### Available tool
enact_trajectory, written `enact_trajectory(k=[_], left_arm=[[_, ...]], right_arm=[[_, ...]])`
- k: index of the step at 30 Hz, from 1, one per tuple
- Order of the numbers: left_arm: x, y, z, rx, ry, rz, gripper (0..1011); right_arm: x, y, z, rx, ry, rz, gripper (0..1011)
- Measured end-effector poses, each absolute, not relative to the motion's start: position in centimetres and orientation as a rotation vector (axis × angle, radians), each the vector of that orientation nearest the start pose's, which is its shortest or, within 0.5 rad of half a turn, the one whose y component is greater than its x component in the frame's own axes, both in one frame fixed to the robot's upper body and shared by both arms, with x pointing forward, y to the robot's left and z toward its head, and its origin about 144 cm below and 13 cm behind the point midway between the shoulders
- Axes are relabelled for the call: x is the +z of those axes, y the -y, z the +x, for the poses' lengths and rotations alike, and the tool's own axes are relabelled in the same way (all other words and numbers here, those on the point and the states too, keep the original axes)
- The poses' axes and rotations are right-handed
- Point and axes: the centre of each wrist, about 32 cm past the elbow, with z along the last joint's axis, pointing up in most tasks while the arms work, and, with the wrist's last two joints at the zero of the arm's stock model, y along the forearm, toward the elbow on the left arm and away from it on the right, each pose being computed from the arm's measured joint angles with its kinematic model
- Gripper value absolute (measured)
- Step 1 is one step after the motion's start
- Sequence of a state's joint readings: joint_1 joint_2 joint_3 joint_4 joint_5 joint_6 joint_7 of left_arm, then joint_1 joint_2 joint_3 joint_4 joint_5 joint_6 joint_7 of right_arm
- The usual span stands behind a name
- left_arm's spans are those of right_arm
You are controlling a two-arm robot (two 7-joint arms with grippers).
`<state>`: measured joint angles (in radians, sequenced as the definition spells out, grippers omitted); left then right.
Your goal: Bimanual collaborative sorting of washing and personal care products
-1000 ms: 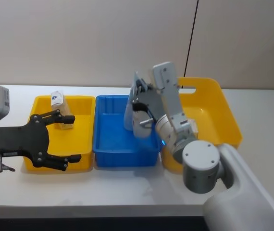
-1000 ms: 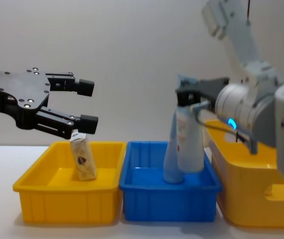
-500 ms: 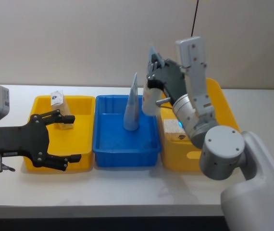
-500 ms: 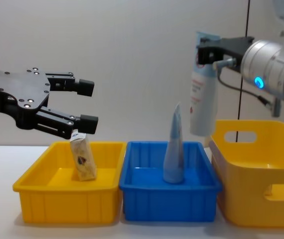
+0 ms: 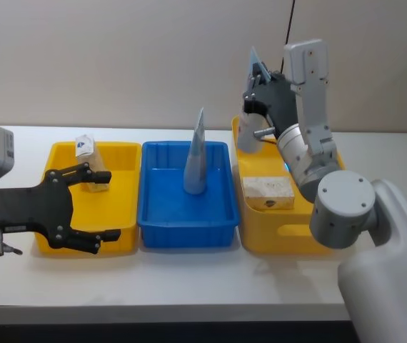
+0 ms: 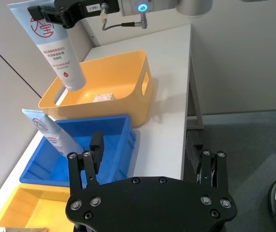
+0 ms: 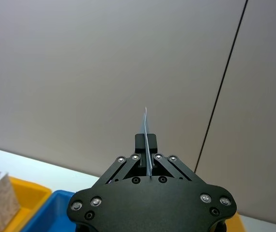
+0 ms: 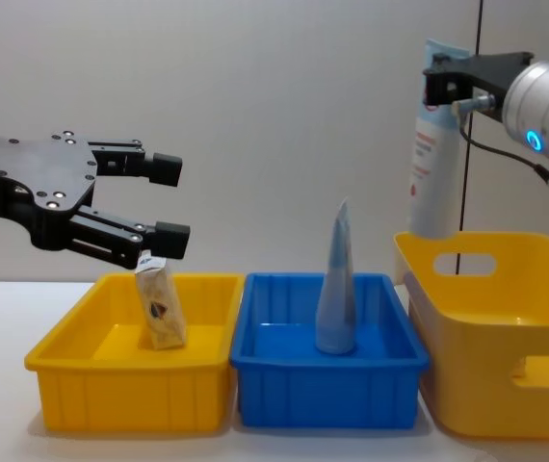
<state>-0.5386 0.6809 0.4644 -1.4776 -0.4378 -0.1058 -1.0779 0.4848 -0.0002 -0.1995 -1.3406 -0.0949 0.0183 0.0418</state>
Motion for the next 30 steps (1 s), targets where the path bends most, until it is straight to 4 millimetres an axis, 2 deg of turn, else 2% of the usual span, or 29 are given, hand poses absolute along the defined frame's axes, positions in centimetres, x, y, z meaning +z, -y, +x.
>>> enact_trajectory(k=[19,24,27,30], left_arm=[[129.4,-32.1,55.9,0.203,0.38,0.242,1001],[129.4,-32.1,55.9,0.203,0.38,0.243,1001],[129.4,-32.1,55.9,0.203,0.38,0.242,1001],[129.4,-32.1,55.9,0.203,0.38,0.242,1001]], right_arm=[[123.4,18.1,63.2,-1.494,0.334,-0.039,4],[122.9,18.4,63.9,-1.517,0.34,-0.058,100],[122.6,18.6,64.1,-1.526,0.342,-0.064,234],[122.6,18.7,64.2,-1.528,0.344,-0.065,291]])
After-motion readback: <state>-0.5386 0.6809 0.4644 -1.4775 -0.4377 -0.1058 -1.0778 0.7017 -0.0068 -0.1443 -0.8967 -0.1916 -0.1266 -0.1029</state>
